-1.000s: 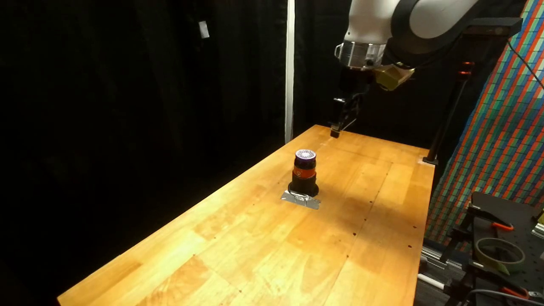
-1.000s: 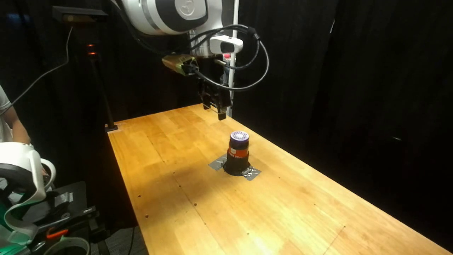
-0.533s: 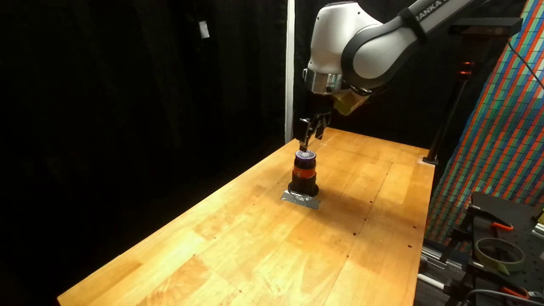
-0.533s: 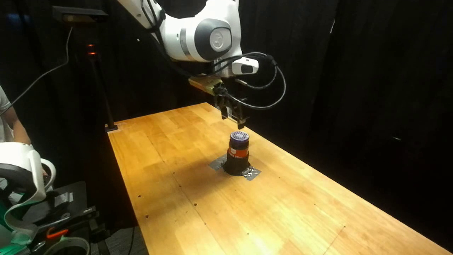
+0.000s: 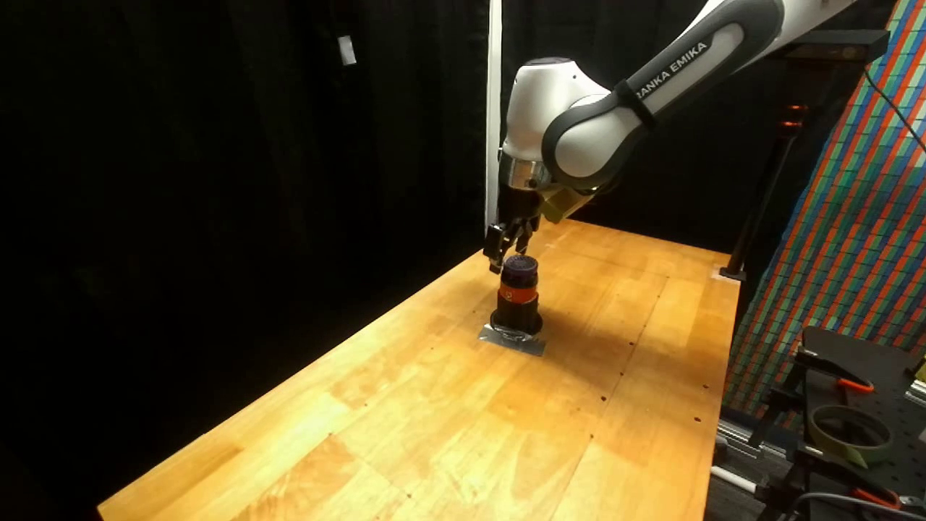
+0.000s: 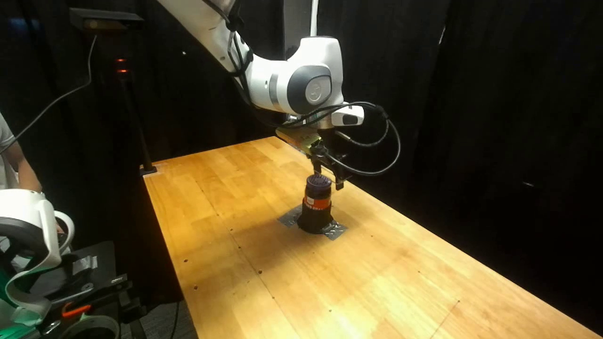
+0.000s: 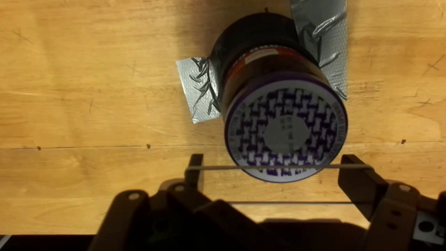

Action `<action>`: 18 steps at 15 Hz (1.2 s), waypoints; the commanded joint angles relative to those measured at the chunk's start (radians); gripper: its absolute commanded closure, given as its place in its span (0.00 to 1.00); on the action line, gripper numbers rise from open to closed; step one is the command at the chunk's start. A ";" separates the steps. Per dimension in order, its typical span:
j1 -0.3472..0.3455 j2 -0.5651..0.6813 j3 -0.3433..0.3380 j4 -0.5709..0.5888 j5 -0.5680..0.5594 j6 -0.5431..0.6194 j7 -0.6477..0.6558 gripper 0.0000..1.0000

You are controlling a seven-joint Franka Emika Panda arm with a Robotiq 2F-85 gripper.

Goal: Put a rubber band around the brown cup

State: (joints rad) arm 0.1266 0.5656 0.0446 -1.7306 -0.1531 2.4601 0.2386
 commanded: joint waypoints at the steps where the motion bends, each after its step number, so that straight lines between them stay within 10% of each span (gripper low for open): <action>1: -0.002 0.055 -0.005 0.067 0.046 -0.002 -0.046 0.00; 18: -0.028 -0.018 -0.009 0.011 0.112 -0.214 -0.085 0.00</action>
State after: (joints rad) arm 0.1109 0.6069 0.0431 -1.6608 -0.0607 2.2824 0.1860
